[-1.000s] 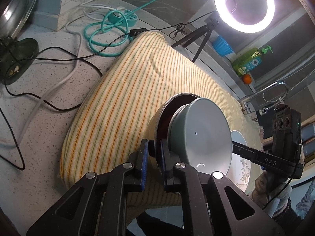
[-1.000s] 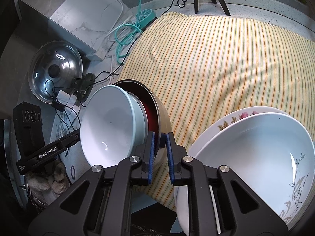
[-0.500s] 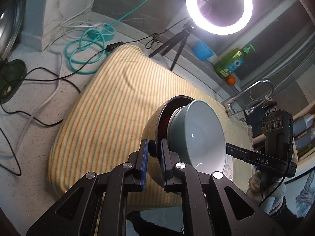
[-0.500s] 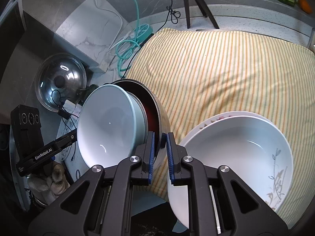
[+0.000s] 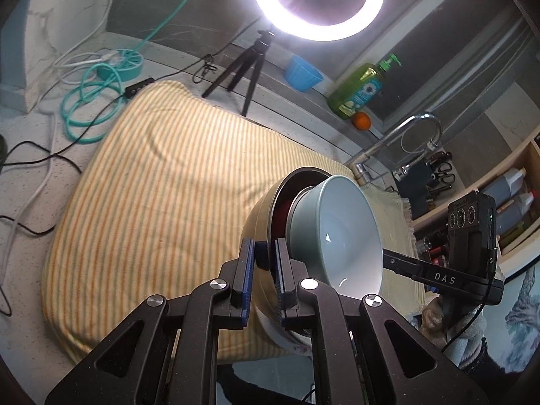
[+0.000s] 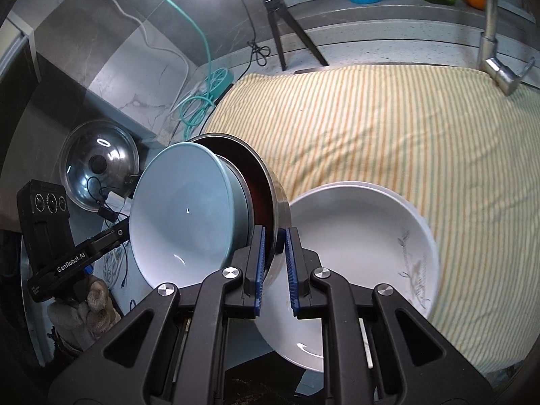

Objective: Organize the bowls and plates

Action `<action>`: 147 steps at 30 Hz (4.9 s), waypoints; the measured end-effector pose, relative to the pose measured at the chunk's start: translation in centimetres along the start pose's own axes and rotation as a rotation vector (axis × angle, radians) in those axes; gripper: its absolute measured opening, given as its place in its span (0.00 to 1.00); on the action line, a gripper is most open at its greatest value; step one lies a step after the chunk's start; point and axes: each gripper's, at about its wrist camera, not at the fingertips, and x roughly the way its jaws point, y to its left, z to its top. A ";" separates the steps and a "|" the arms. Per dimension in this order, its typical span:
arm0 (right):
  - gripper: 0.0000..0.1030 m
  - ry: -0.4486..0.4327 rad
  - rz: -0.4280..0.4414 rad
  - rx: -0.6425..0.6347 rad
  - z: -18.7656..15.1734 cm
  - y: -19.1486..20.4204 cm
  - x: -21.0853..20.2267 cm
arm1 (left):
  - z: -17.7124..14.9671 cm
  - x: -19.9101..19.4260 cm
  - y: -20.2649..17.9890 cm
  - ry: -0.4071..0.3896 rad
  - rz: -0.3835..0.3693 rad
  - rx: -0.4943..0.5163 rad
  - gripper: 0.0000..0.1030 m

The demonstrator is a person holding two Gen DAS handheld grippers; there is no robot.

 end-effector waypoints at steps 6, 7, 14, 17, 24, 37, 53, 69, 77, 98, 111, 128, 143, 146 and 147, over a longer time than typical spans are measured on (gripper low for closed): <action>0.13 -0.014 -0.033 0.040 -1.0 -2.4 -1.8 | -0.4 1.8 -2.1 0.042 -0.033 0.029 0.08; 0.13 -0.016 -0.038 0.048 -1.2 -2.8 -2.1 | -0.6 2.1 -2.5 0.048 -0.036 0.032 0.08; 0.13 -0.026 -0.061 0.096 -2.5 -5.4 -3.6 | -1.4 3.7 -4.2 0.092 -0.058 0.050 0.08; 0.13 -0.026 -0.067 0.113 -2.9 -6.2 -3.8 | -1.8 4.3 -4.7 0.108 -0.060 0.056 0.08; 0.13 -0.021 -0.074 0.139 -3.7 -7.4 -4.0 | -2.6 5.1 -5.5 0.135 -0.057 0.058 0.08; 0.13 -0.005 -0.066 0.156 -4.3 -8.2 -3.9 | -3.3 6.1 -5.5 0.166 -0.040 0.028 0.08; 0.13 -0.011 -0.075 0.135 -3.7 -8.1 -3.5 | -3.0 6.0 -5.5 0.167 -0.019 0.034 0.10; 0.40 -0.070 -0.144 0.102 -3.9 -7.9 -5.9 | -2.8 4.0 -5.5 0.130 0.028 0.084 0.29; 0.51 -0.109 -0.174 0.060 -4.8 -7.2 -7.7 | -3.1 2.1 -7.1 0.078 0.080 0.166 0.52; 0.87 -0.274 -0.244 -0.119 -6.8 -2.4 -13.4 | -4.8 -1.9 -12.7 -0.052 0.189 0.348 0.74; 0.87 -0.295 -0.240 -0.090 -7.0 -2.9 -13.8 | -4.6 -1.9 -13.1 -0.064 0.184 0.343 0.74; 0.87 -0.296 -0.240 -0.091 -6.9 -2.8 -13.8 | -4.7 -1.8 -13.1 -0.059 0.180 0.341 0.74; 0.87 -0.290 -0.240 -0.085 -6.7 -3.1 -13.6 | -4.6 -1.7 -13.2 -0.061 0.180 0.347 0.74; 0.87 -0.289 -0.240 -0.089 -6.7 -3.1 -13.5 | -4.6 -1.6 -13.2 -0.061 0.180 0.348 0.74; 0.87 -0.288 -0.242 -0.092 -6.7 -3.2 -13.5 | -4.5 -1.6 -13.2 -0.061 0.181 0.347 0.74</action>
